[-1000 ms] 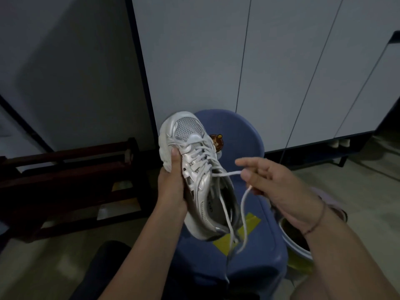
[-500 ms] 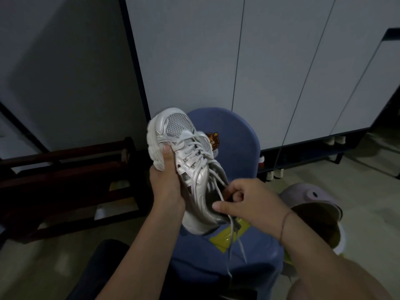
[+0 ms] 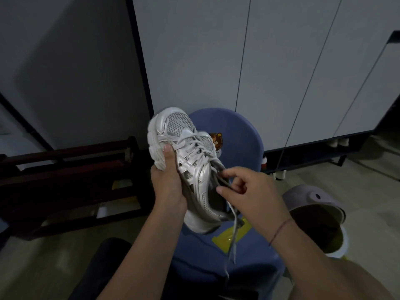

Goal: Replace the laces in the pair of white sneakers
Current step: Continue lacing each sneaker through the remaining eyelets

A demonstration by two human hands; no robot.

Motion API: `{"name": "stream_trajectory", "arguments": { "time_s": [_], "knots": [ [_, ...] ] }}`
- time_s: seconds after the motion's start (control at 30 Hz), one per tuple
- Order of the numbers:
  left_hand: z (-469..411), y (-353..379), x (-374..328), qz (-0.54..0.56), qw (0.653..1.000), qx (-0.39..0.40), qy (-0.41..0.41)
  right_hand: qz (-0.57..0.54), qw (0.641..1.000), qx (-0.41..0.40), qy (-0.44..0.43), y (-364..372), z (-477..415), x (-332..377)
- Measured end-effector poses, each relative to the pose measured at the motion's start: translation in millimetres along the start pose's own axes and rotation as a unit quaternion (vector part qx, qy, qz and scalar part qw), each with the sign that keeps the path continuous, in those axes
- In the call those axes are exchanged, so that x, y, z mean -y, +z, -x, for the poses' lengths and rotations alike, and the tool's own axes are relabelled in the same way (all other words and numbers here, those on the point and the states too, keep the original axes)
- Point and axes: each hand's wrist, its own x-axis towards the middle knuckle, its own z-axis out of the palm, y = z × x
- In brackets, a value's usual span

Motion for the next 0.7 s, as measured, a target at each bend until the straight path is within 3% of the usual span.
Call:
{"name": "stream_trajectory", "arguments": {
  "time_s": [0.2, 0.27, 0.4, 0.63, 0.7],
  "knots": [
    [1, 1, 1, 0.004, 1.0, 0.01, 0.001, 0.078, 0.995, 0.053, 0.023, 6, 1, 6],
    [2, 1, 1, 0.002, 1.0, 0.016, 0.001, 0.09, 0.99, 0.105, 0.036, 1, -2, 0],
    [-4, -2, 0, 0.007, 1.0, -0.004, -0.007, -0.017, 0.967, 0.245, 0.074, -31, -10, -18],
    [-14, -7, -3, 0.001, 1.0, -0.026, -0.017, -0.059, 0.956, 0.251, 0.142, -72, -11, -38],
    [-15, -7, -2, -0.01, 1.0, -0.021, -0.012, -0.078, 0.967, 0.194, 0.145, -83, -12, -38]
  ]
}}
